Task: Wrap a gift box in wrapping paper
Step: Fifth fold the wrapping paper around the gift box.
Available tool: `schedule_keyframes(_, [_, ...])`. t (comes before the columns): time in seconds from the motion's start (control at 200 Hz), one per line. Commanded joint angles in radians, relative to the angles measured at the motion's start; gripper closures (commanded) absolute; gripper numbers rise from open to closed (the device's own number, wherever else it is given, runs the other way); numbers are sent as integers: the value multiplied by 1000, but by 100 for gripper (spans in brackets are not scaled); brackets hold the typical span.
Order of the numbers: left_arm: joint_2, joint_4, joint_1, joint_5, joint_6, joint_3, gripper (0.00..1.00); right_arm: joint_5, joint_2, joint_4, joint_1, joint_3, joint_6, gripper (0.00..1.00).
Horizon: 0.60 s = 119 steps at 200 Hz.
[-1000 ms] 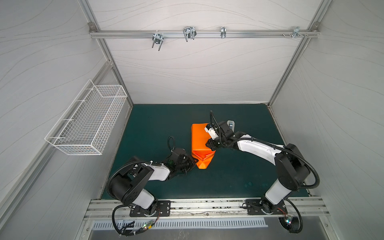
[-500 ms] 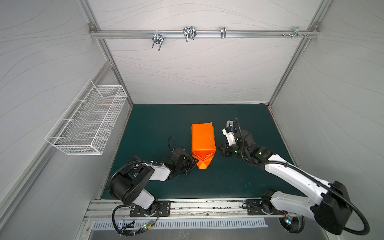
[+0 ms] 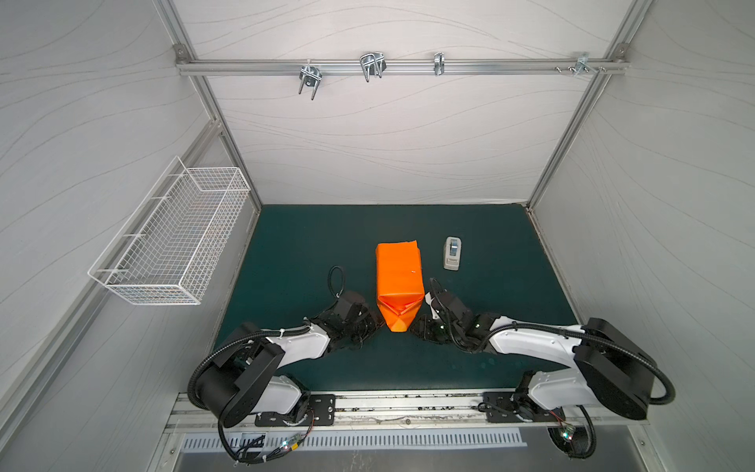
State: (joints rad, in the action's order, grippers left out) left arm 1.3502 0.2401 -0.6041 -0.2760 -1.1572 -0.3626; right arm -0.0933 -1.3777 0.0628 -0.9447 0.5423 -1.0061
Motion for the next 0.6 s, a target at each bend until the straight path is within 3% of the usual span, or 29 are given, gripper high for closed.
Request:
schedule_keyframes(0.0, [-25, -57, -3, 33, 53, -23, 69, 63, -29, 55, -12, 0, -91, 64])
schedule_keyframes(0.21, [10, -17, -2, 14, 63, -14, 69, 88, -90, 75, -11, 32, -101, 60])
schedule_keyframes(0.59, [38, 32, -3, 1, 50, -3, 70, 71, -208, 141, 11, 69, -132, 62])
